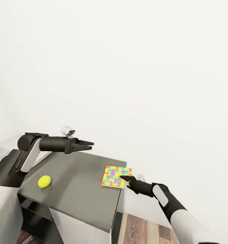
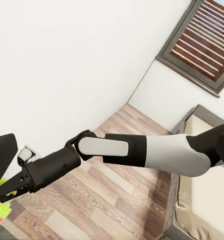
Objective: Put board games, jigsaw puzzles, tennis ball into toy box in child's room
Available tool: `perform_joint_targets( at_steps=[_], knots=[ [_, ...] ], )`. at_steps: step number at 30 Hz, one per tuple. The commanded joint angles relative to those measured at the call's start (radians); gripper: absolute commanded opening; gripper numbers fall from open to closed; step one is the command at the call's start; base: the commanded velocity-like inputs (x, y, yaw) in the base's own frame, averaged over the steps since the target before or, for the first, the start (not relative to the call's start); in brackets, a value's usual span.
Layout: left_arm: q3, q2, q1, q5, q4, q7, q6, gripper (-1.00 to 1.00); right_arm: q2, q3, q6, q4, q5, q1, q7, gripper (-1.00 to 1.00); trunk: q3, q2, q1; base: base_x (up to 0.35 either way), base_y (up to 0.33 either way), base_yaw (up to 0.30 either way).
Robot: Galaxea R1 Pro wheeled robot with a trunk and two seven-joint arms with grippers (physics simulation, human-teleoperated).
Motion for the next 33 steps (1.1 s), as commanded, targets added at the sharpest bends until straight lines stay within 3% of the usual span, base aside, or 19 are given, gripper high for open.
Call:
perform_joint_targets(
  at_steps=[1,33],
  knots=[
    [-0.002,0.0,-0.001,0.003,0.0,-0.001,0.008,1.0,0.0,-0.001,0.006,-0.001,-0.004,-0.001,-0.001,1.0,-0.001,-0.001,0.0,0.0,0.0,0.034],
    [-0.003,0.0,-0.001,0.003,0.0,-0.001,0.008,1.0,-0.005,-0.009,0.004,-0.001,-0.01,-0.001,0.0,1.0,-0.001,-0.001,0.0,0.0,0.0,0.003]
  ],
)
